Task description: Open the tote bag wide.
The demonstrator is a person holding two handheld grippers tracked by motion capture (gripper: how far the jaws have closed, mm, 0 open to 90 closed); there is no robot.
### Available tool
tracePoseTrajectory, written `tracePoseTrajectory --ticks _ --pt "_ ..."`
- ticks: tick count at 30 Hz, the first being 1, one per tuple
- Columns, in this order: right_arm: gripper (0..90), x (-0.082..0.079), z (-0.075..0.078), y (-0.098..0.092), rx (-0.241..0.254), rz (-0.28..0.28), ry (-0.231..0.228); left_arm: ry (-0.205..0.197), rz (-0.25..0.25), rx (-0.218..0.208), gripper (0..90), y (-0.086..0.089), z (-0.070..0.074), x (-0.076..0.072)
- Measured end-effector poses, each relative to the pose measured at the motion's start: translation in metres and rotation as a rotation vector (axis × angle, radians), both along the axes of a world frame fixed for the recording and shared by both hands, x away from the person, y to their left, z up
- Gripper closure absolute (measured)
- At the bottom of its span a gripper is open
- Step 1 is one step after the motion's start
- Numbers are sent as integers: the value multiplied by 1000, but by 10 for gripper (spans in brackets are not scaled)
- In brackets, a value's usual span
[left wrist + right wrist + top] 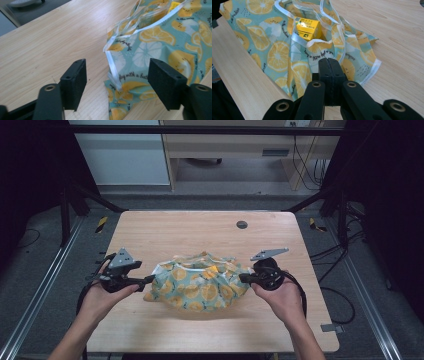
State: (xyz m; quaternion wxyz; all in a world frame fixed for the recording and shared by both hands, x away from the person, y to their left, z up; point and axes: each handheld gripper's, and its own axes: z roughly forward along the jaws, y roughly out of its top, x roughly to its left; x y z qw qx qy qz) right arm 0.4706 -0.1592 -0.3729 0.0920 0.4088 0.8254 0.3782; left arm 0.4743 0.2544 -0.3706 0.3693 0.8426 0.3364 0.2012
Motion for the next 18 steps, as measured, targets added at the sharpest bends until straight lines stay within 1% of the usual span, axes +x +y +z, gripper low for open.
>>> tracePoseTrajectory --ticks 1,2,3,4,7,8,9,10,11,12,15,17,18 --pt "900 0 0 0 -3 2 0 47 -10 17 361 -3 4 10" --pt "900 0 0 0 -3 2 0 47 -10 17 362 -3 4 10" --pt "900 1 0 1 -4 4 -1 74 -17 33 362 -5 7 17" --pt "900 0 0 1 -7 5 -3 93 -20 33 364 -5 9 22" --pt "900 -1 2 3 -13 15 -12 142 -26 56 378 -8 16 35" --pt "900 -1 2 3 -13 15 -12 157 -27 59 378 -8 16 39" --pt "900 -1 2 3 -18 22 -19 184 -38 53 380 -9 18 43" --pt "900 -2 2 4 -14 17 -17 202 -43 52 384 -10 19 46" --pt "900 -3 3 3 -16 19 -17 212 -51 61 384 -11 20 49" --pt "900 -3 3 3 -17 21 -22 226 -52 65 384 -13 19 51" --pt "900 -4 2 2 -20 22 -22 263 -56 106 377 -17 15 59" --pt "900 -5 2 1 -19 19 -23 296 -59 104 373 -19 11 64" --pt "900 -5 2 1 -16 18 -23 300 -60 107 371 -20 9 65"
